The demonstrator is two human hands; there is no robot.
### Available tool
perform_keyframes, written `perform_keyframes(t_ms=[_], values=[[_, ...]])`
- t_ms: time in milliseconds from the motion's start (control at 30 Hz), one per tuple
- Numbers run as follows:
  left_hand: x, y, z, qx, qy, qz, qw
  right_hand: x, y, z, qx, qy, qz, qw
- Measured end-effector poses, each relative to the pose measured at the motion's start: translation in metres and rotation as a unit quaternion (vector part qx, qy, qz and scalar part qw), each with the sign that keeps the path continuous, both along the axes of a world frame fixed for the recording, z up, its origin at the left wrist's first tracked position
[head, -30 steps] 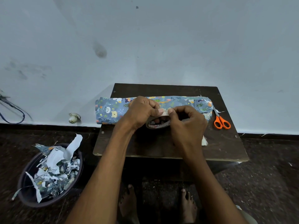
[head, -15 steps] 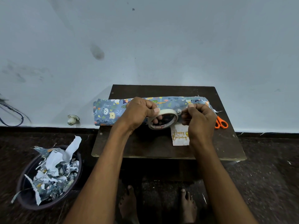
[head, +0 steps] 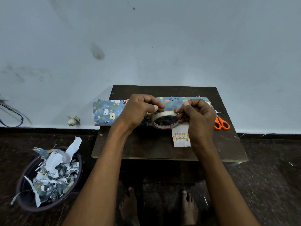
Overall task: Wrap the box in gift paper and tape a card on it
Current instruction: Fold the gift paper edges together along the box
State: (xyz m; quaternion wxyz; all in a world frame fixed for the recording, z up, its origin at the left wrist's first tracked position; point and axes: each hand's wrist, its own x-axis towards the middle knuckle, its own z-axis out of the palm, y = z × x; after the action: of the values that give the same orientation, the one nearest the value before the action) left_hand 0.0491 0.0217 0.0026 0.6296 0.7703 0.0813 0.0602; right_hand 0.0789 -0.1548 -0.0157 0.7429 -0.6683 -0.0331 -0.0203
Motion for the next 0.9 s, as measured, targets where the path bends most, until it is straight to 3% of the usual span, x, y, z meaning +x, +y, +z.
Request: perform_keyframes(t_ms=[400,600,900], values=[[0.003,-0.005,-0.004,0.094,-0.098,0.056,0.989,-0.003,0.002,-0.001,-0.019,-0.021,0.037,0.999],[-0.001,-0.021,0.001,0.107,-0.187,0.093,0.972,0.0,-0.002,0.001,0.001,-0.022,0.062,0.998],[-0.004,-0.042,-0.011,-0.001,-0.112,0.003,0.994,0.004,-0.019,0.01,-0.025,-0.067,0.13,0.989]])
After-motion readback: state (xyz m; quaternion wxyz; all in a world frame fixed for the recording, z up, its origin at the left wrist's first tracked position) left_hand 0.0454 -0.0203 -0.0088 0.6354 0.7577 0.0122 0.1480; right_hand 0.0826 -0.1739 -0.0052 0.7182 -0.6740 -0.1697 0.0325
